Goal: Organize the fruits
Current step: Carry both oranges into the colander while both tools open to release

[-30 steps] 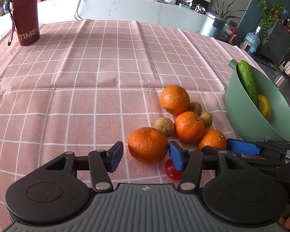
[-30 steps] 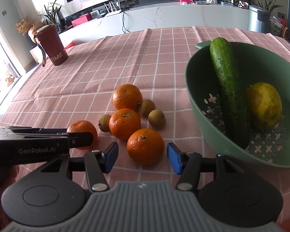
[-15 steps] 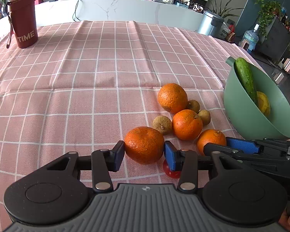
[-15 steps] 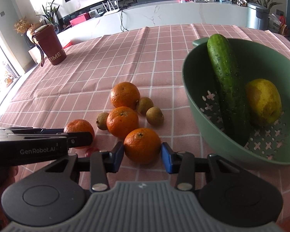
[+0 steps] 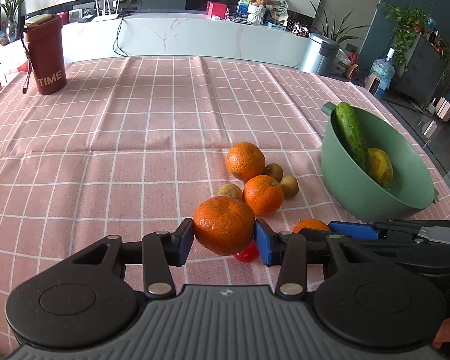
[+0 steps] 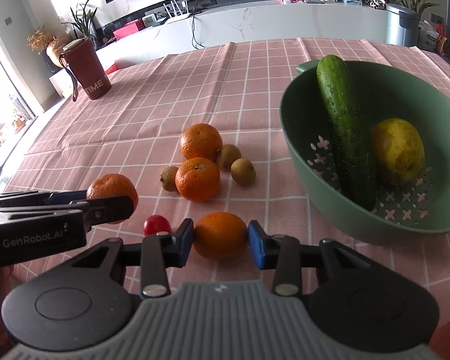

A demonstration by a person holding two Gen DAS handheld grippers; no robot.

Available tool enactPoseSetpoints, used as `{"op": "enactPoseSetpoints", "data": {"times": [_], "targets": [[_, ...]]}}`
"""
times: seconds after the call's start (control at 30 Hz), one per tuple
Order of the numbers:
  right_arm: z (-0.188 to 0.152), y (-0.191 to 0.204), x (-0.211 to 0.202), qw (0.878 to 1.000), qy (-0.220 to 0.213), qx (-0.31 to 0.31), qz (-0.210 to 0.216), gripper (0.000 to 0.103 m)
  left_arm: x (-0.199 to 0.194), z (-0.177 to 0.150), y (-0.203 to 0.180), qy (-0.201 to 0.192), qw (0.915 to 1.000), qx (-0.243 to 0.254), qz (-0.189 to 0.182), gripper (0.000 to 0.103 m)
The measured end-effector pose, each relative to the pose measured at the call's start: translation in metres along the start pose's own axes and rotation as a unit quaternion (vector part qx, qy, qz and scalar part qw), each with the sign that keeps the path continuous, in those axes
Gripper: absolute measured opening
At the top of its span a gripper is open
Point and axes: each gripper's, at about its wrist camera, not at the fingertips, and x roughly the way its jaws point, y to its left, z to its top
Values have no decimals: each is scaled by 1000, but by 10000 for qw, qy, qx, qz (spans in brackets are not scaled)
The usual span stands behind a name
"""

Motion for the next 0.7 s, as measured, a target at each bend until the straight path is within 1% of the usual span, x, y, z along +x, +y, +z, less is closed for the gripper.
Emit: {"op": "enactPoseSetpoints", "data": {"times": [0.07, 0.1, 0.13, 0.3, 0.33, 0.37, 0.5, 0.7], "targets": [[-1, -2, 0, 10000, 53, 63, 20, 38, -5, -1, -1, -26, 10000, -68, -28, 49], [-1, -3, 1, 9999, 127, 103, 36, 43, -8, -2, -1, -38, 10000, -73, -22, 49], [-2, -4, 3, 9996, 215, 147, 62, 45, -10, -2, -2, -50, 10000, -75, -9, 49], [-4, -5, 3, 9992, 294, 191, 165, 44, -17, -3, -8, -75, 9999, -81, -28, 49], [-4, -5, 5, 9990, 348, 177, 212, 41, -18, -3, -9, -70, 9999, -85, -21, 49], [-4, -4, 5, 9988, 372, 185, 266, 41, -19, -3, -11, -68, 9999, -82, -1, 49], [-5, -2, 0, 9993, 269, 119, 251, 40, -26, 0, -18, -124, 9999, -53, 15, 49], [-6, -5, -35, 9987, 27, 86, 499, 39, -41, 12, -35, -228, 9995, 32, -224, 49]]}}
